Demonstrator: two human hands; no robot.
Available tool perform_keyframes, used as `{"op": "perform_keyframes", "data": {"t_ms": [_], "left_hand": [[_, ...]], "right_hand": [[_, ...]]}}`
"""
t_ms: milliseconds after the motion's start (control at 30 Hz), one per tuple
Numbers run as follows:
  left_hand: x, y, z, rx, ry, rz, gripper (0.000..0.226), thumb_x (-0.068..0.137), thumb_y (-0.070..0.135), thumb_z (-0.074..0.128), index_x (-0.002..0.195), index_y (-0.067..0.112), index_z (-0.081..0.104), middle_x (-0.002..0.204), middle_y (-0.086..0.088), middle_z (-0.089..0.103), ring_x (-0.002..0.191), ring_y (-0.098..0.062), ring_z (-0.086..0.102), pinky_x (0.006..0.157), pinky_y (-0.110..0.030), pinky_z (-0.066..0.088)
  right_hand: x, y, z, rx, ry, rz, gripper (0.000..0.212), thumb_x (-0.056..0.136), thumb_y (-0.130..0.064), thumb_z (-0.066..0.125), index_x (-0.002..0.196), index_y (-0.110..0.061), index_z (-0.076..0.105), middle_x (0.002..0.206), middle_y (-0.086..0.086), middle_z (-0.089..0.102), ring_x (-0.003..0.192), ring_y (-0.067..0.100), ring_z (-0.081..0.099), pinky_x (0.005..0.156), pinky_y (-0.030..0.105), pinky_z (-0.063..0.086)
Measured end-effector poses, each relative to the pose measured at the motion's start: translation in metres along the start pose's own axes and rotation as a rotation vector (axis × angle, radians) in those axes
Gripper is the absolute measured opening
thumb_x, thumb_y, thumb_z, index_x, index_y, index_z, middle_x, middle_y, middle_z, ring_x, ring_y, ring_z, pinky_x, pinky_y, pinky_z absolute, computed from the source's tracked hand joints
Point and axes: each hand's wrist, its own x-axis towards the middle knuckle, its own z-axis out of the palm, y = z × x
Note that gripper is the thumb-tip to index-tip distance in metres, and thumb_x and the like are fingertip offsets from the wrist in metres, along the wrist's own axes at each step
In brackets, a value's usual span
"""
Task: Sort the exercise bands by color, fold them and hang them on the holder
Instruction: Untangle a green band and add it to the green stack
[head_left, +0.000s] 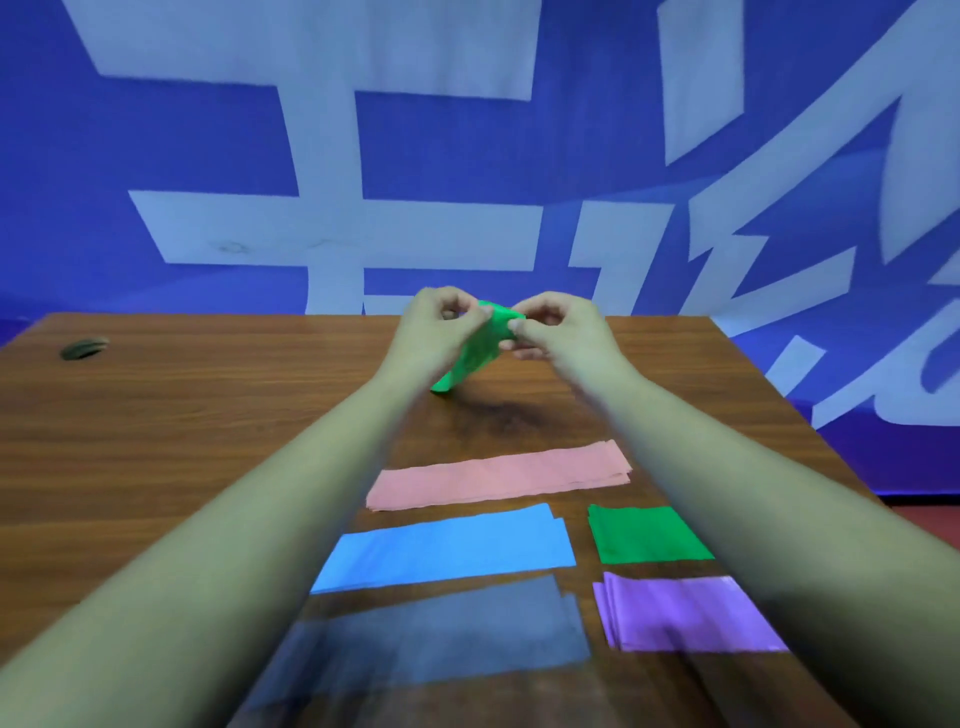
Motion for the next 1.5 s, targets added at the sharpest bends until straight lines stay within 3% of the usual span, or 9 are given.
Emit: {"op": "perform_keyframes", "data": {"t_ms": [133,267,433,667,800,933,1033,1267,1500], "left_hand": [[-0.017,0.040,-0.023,-0.057,0.040,0.052,0.012,0.088,0.022,0.069,0.077,0.022,0.066,0.099,0.008,0.066,0.092,-0.002,0.059,0.086,-0.011,0.042],[-0.038,0.075,-0.040,-0.158,0.008,0.078,0.014,0.087,0.025,0.069,0.074,0.022,0.067,0.074,0.004,0.066,0.072,-0.010,0.059,0.073,-0.028,0.047],[-0.064,0.108,-0.050,-0.266,0.022,0.029,0.019,0.091,0.024,0.066,0.073,0.019,0.065,0.075,-0.001,0.066,0.072,-0.014,0.061,0.068,-0.028,0.051],[-0.087,0.126,-0.056,-0.280,-0.001,0.017,0.017,0.091,0.023,0.065,0.078,0.013,0.065,0.078,-0.008,0.064,0.073,-0.020,0.058,0.069,-0.035,0.047],[-0.099,0.132,-0.055,-0.328,-0.056,0.013,0.018,0.094,0.026,0.062,0.088,0.010,0.068,0.077,-0.006,0.064,0.066,-0.019,0.057,0.064,-0.031,0.045],[-0.106,0.134,-0.051,-0.490,-0.169,-0.012,0.007,0.089,0.016,0.061,0.096,0.016,0.058,0.078,-0.004,0.061,0.054,-0.010,0.053,0.056,-0.025,0.037],[-0.108,0.127,-0.047,-0.437,-0.204,0.040,0.025,0.078,0.023,0.067,0.101,0.023,0.057,0.082,0.000,0.067,0.069,-0.013,0.059,0.063,-0.029,0.042],[-0.108,0.129,-0.033,-0.341,-0.096,0.105,0.011,0.092,0.024,0.066,0.083,0.018,0.066,0.080,-0.004,0.066,0.071,-0.013,0.058,0.060,-0.025,0.043],[-0.113,0.120,-0.017,-0.318,-0.272,-0.004,0.038,0.068,0.054,0.076,0.092,0.024,0.067,0.093,-0.007,0.074,0.083,-0.022,0.068,0.078,-0.040,0.051]], "right_hand": [[-0.027,-0.046,-0.007,0.106,-0.014,-0.078,0.020,0.089,0.007,0.059,0.102,-0.008,0.060,0.081,0.015,0.062,0.059,0.017,0.067,0.064,0.028,0.057],[-0.056,-0.083,-0.015,0.073,-0.041,-0.170,0.023,0.089,0.006,0.058,0.105,-0.011,0.061,0.078,0.011,0.063,0.065,0.021,0.065,0.071,0.032,0.056],[-0.085,-0.110,-0.021,-0.074,-0.138,-0.268,0.020,0.085,-0.005,0.072,0.102,-0.013,0.065,0.090,0.010,0.068,0.077,0.019,0.066,0.074,0.031,0.058],[-0.108,-0.124,-0.023,-0.480,-0.019,-0.419,0.023,0.082,-0.016,0.074,0.103,-0.020,0.068,0.091,-0.005,0.066,0.062,0.011,0.054,0.068,0.032,0.052],[-0.116,-0.127,-0.025,-0.479,0.001,-0.379,0.010,0.088,-0.016,0.066,0.098,-0.016,0.069,0.080,0.008,0.070,0.068,0.022,0.066,0.069,0.038,0.054],[-0.125,-0.134,-0.031,-0.104,0.038,-0.198,0.015,0.093,-0.007,0.059,0.106,-0.003,0.065,0.067,0.010,0.062,0.054,0.016,0.060,0.055,0.030,0.048],[-0.130,-0.133,-0.036,0.047,-0.020,-0.096,0.016,0.094,-0.008,0.058,0.107,0.000,0.064,0.068,0.012,0.061,0.055,0.018,0.058,0.057,0.029,0.048],[-0.137,-0.128,-0.046,-0.112,-0.121,-0.092,0.031,0.089,-0.033,0.069,0.102,-0.005,0.067,0.085,0.011,0.068,0.066,0.018,0.065,0.059,0.027,0.050],[-0.134,-0.119,-0.063,-0.033,-0.059,-0.081,0.007,0.093,-0.012,0.064,0.094,-0.005,0.065,0.075,0.006,0.065,0.058,0.011,0.063,0.063,0.034,0.056]]}}
